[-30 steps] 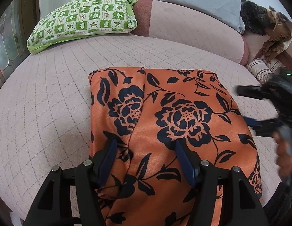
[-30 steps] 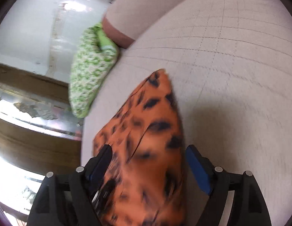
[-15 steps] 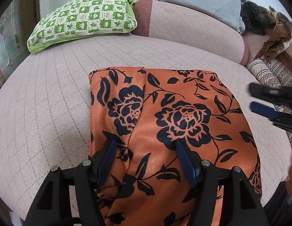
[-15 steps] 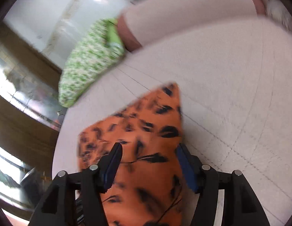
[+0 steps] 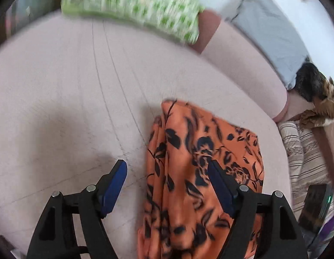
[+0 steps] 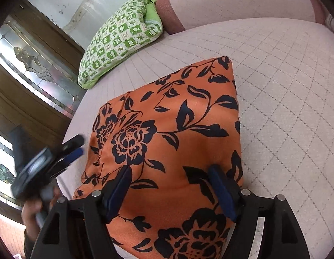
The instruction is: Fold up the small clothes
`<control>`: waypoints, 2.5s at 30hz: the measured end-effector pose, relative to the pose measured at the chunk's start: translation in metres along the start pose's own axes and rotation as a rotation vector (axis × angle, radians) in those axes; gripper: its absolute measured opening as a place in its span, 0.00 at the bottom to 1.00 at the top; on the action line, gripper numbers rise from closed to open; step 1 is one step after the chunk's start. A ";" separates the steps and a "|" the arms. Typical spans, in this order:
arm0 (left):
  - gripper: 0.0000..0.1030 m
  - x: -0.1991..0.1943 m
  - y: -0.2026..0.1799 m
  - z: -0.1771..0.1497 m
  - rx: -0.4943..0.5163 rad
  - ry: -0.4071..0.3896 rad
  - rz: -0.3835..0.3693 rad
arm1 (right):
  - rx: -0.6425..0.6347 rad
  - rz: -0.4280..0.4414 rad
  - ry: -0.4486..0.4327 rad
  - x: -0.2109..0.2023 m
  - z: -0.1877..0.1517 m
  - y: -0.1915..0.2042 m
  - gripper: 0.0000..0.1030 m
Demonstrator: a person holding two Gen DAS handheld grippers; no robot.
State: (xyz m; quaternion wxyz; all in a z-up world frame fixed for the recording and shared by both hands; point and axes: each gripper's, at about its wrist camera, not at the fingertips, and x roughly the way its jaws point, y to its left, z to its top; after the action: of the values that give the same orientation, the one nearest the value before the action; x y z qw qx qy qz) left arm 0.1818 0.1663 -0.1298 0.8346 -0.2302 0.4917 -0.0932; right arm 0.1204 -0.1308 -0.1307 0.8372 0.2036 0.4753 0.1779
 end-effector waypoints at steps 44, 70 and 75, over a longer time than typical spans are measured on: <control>0.83 -0.029 -0.022 -0.015 0.134 -0.054 -0.072 | 0.214 0.089 -0.045 -0.045 0.013 -0.066 0.84; 0.30 -0.009 -0.043 -0.037 0.205 0.029 0.011 | 0.059 0.119 -0.001 -0.011 0.018 -0.036 0.35; 0.30 -0.032 -0.068 -0.049 0.258 -0.016 -0.003 | 0.030 0.112 -0.043 -0.040 0.016 -0.038 0.34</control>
State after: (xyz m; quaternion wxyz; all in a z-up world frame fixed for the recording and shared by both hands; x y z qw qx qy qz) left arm 0.1284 0.1045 -0.0928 0.8610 -0.1222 0.4687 -0.1549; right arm 0.1186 -0.1854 -0.1138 0.8329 0.2463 0.4475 0.2129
